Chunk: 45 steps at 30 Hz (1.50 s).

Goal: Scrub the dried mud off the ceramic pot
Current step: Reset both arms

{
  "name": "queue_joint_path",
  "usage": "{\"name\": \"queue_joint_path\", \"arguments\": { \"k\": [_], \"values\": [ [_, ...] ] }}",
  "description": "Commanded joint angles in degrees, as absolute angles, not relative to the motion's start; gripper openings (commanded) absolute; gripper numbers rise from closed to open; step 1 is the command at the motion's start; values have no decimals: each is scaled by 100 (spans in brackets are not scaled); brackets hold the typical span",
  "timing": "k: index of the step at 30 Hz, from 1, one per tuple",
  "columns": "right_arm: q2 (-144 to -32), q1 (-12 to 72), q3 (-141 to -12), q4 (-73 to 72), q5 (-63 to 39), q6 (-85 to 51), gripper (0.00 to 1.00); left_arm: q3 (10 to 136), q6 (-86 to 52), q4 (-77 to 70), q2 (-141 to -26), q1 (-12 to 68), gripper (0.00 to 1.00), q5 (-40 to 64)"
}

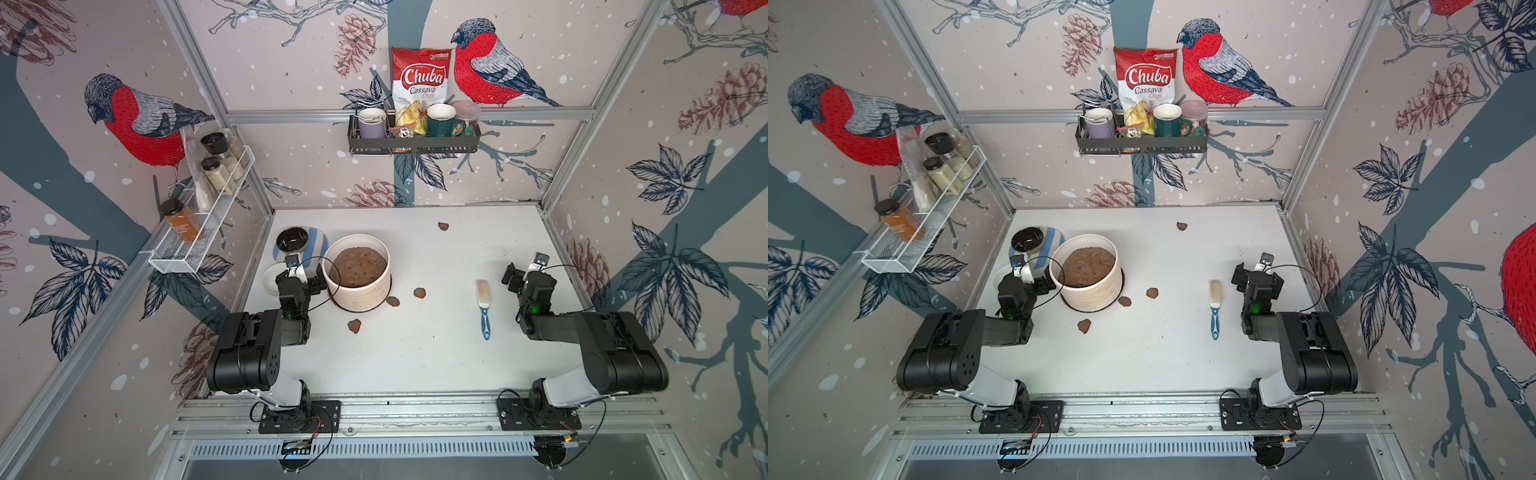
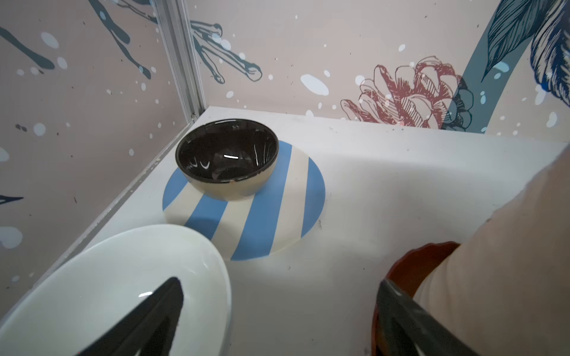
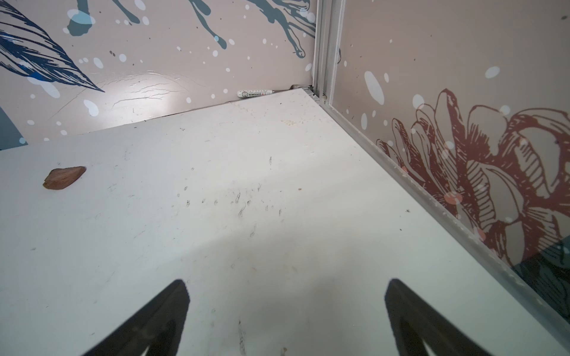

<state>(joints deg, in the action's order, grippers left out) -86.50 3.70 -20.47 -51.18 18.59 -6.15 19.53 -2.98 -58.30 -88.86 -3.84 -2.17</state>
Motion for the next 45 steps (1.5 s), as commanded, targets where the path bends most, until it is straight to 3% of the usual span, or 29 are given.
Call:
{"name": "queue_joint_path", "arguments": {
  "k": [1, 45],
  "values": [
    [-8616, 369, -2077, -5087, 1794, -630, 99, 1997, -259, -5544, -8872, -299, 98, -99],
    [-8630, 424, -2076, -5089, 1845, -595, 99, 2304, 69, -4949, -8861, 17, 99, -390]
  ]
}}
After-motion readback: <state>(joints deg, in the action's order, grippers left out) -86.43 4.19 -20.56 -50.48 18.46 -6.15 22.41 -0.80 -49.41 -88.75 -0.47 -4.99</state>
